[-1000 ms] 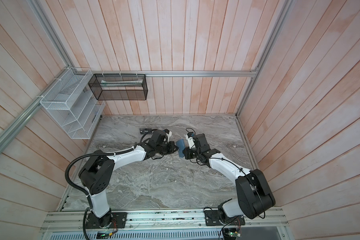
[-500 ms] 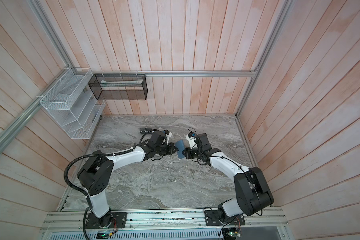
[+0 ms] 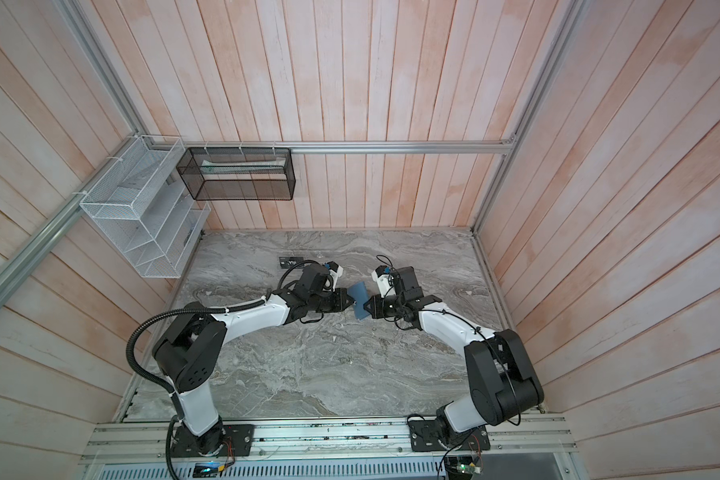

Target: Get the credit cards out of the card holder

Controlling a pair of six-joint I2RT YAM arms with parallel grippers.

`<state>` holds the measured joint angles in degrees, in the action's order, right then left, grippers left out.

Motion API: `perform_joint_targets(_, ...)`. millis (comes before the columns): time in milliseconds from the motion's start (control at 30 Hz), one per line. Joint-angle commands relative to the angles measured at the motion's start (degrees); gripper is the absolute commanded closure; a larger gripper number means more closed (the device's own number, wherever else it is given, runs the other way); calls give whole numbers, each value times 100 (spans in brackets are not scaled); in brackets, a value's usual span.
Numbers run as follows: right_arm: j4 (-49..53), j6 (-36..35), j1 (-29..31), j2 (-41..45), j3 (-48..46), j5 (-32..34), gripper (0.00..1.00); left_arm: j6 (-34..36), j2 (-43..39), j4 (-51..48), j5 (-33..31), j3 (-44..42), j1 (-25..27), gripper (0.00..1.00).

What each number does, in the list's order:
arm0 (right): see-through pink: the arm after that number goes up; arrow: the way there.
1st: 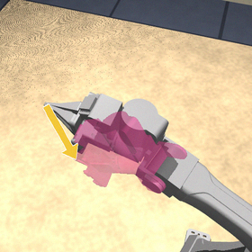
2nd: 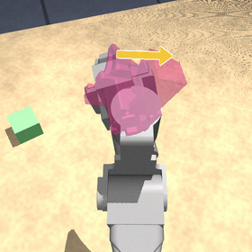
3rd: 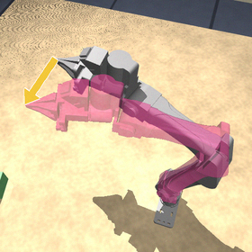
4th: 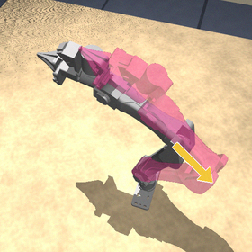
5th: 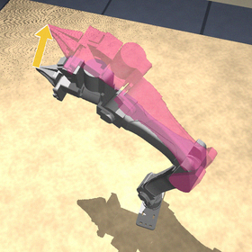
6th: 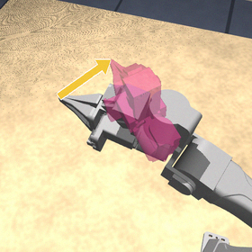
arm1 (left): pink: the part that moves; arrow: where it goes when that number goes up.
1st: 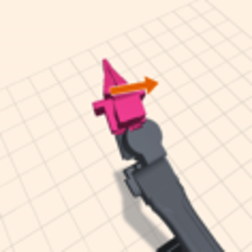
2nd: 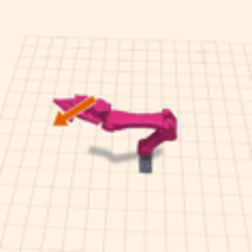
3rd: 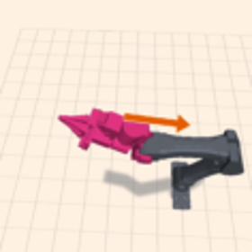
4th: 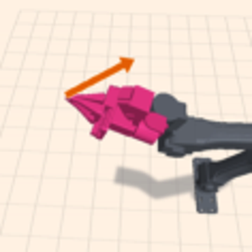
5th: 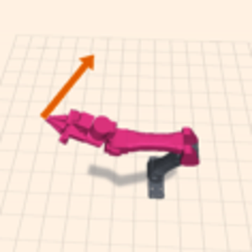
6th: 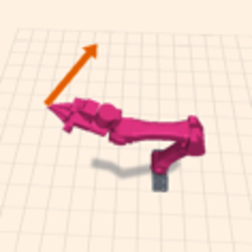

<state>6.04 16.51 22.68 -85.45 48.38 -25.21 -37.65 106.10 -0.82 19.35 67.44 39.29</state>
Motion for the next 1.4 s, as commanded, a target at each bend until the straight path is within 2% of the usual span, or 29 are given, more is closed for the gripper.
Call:
perform_joint_targets(0, -322, 87, -116, -33, 246, 212, 100, 77, 66, -314, 212, 95, -7, 100)
perform_joint_targets(200, -303, 69, 148, -134, 337, 393, 100, -23, 222, -337, 335, 266, 9, 99)
perform_joint_targets(267, -306, 80, 197, -171, 364, 427, 100, -23, 242, -358, 346, 290, 9, 88)
perform_joint_targets(367, -300, 80, 245, -233, 406, 493, 100, -31, 244, -382, 372, 287, 9, 92)
perform_joint_targets(467, -303, 80, 280, -269, 435, 532, 100, -58, 242, -388, 378, 279, 13, 88)
perform_joint_targets(800, -252, 30, 299, -262, 468, 645, 100, -74, 262, -507, 264, 344, -24, 89)
perform_joint_targets(900, -231, 18, 335, -245, 445, 711, 100, -119, 177, -473, 236, 327, -57, 85)
perform_joint_targets(967, -234, 8, 358, -244, 427, 737, 100, -150, 115, -481, 217, 340, -68, 75)
perform_joint_targets(1100, -201, -16, 425, -253, 427, 851, 100, -172, 11, -502, 92, 391, -94, 63)
perform_joint_targets(1367, -175, -42, 557, -204, 432, 981, 100, -256, 46, -565, -67, 530, -206, 62)
